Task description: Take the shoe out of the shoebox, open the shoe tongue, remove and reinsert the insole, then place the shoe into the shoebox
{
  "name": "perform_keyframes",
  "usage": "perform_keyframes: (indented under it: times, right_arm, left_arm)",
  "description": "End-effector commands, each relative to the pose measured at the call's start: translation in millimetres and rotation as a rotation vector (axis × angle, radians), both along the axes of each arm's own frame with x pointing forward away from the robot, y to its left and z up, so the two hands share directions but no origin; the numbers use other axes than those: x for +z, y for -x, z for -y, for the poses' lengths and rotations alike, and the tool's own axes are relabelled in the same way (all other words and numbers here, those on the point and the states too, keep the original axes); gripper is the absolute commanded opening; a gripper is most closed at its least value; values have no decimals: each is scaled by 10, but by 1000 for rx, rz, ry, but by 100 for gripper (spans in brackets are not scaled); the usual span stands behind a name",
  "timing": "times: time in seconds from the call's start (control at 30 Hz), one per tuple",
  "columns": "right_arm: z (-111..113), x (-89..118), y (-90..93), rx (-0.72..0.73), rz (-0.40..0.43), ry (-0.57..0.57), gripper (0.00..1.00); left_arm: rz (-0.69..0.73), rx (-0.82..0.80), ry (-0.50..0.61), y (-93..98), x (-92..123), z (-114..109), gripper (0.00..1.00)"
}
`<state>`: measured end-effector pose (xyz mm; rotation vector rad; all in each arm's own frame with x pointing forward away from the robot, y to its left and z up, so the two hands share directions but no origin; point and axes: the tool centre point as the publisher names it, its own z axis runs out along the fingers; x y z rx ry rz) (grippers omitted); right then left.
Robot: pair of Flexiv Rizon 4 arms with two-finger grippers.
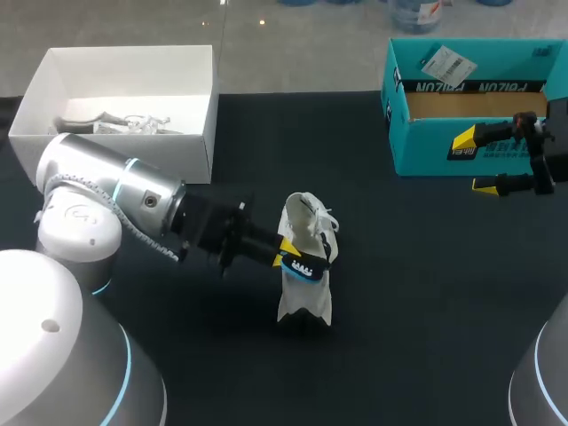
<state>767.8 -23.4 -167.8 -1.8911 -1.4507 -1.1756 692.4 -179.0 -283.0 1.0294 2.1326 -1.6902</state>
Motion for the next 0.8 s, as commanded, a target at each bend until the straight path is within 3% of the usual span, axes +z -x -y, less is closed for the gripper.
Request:
perform_keyframes:
  times: [0.03, 0.47, 0.8]
  right_arm:
    - [-11, 0, 3, -2, -3, 5, 100]
    - [-11, 0, 3, -2, -3, 5, 100]
    - [-11, 0, 3, -2, -3, 5, 100]
  left_arm:
    - [-14, 10, -25, -36, -73, -30, 0]
    - [40, 13, 51, 59, 305, -160, 0]
    - [9, 19, -5, 16, 65, -151, 0]
